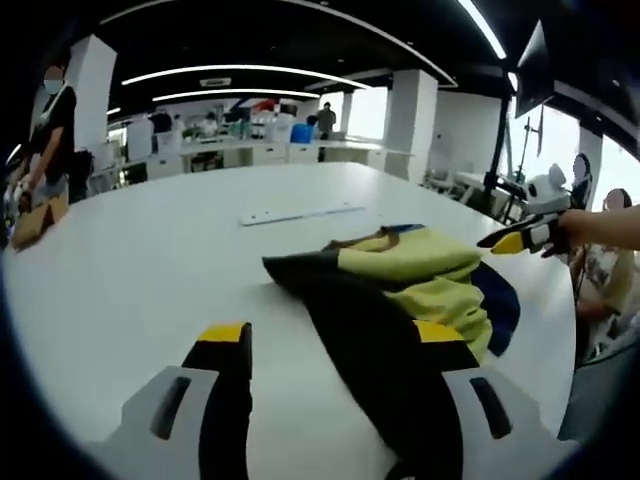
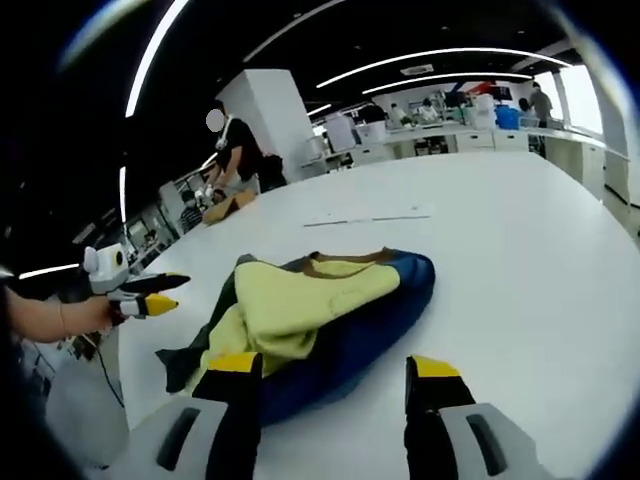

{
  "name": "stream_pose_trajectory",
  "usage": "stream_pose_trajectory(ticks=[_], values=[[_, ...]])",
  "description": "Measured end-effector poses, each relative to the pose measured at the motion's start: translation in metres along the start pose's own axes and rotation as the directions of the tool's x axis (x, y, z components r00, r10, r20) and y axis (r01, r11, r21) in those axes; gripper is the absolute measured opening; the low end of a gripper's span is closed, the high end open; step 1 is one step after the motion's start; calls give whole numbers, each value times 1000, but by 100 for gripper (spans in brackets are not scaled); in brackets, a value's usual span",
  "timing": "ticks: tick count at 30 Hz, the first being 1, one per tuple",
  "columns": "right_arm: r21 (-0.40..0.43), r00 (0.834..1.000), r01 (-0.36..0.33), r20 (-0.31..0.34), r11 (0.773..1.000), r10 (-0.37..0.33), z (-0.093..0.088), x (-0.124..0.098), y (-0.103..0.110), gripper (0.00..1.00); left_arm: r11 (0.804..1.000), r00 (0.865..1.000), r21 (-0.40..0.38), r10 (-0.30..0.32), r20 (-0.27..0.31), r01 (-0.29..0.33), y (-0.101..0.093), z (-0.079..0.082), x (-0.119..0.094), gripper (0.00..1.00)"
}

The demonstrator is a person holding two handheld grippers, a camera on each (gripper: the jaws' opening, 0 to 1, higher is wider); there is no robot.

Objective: Fold the garment on the visible template until the final outline fits inside the template.

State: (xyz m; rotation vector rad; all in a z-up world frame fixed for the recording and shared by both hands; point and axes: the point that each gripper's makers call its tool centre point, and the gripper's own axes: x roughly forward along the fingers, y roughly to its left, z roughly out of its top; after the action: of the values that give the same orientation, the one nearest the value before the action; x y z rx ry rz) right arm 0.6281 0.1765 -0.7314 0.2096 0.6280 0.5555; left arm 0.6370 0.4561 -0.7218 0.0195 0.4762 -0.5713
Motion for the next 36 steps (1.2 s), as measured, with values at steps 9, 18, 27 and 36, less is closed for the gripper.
stream_pose_trajectory(ticks=[9,18,27,36], values=[[23,1000,-2,-21,1000,2,-24,-4,17,49,999,998,-8,-42,-48,42,-24,-27,-13,52],[24,999,8,-50,1000,-6,-49,-5,32,38,998,991,-5,-64,-118,64,-39,-57,-27,52],[88,998,8,-55,996,-4,-62,0,46,21,997,980,27,-70,-184,76,-43,-76,-33,34],[125,997,49,-61,991,-42,-68,1,42,0,994,970,62,-78,-230,95,-44,-87,-36,8]])
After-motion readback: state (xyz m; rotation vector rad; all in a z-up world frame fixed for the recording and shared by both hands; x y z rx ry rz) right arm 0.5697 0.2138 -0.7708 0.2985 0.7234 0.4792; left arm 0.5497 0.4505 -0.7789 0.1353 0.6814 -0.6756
